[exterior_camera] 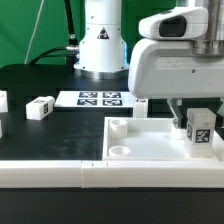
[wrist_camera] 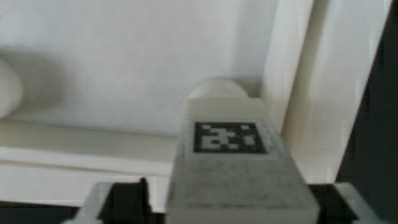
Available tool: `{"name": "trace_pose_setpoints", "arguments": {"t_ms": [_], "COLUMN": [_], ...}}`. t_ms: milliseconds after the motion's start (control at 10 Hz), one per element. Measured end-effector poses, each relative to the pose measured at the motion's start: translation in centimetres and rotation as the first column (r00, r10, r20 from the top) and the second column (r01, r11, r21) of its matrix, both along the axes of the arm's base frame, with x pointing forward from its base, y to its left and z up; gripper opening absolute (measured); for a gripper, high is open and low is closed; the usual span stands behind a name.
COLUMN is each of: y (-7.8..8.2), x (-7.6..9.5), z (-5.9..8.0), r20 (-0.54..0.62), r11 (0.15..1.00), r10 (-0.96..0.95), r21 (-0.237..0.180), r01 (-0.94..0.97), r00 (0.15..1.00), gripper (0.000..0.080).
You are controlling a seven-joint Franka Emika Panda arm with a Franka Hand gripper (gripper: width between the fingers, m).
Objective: Assemble one leg
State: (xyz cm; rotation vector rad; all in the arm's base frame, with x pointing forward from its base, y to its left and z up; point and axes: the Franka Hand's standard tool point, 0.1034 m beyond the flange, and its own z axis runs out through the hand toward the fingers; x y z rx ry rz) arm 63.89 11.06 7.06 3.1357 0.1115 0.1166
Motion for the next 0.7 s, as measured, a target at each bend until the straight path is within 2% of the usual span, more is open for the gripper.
{"name": "trace_pose_setpoints", "arguments": {"t_ms": [100,200,500,700], "y": [-0.02,-0.04,-0.14,-0.33], "x": [-0.01,-0.01,0.02,-0.23], "z": [-0.04,-0.05,-0.1,-0.12], "r20": [-0.001,-0.001,0.006,0.013], "r11": [1.0,0.999,0.939,0.842], "r10": [-0.031,-0.038,-0.344,-0.538], "r21": [0.002,0.003,0.032,0.048], "r01": [0.031,0.038,0.343,0.537], "r00": [1.0,0.999,0.939,0.843], "gripper": [0.029,0.029,0.029,0.029]}}
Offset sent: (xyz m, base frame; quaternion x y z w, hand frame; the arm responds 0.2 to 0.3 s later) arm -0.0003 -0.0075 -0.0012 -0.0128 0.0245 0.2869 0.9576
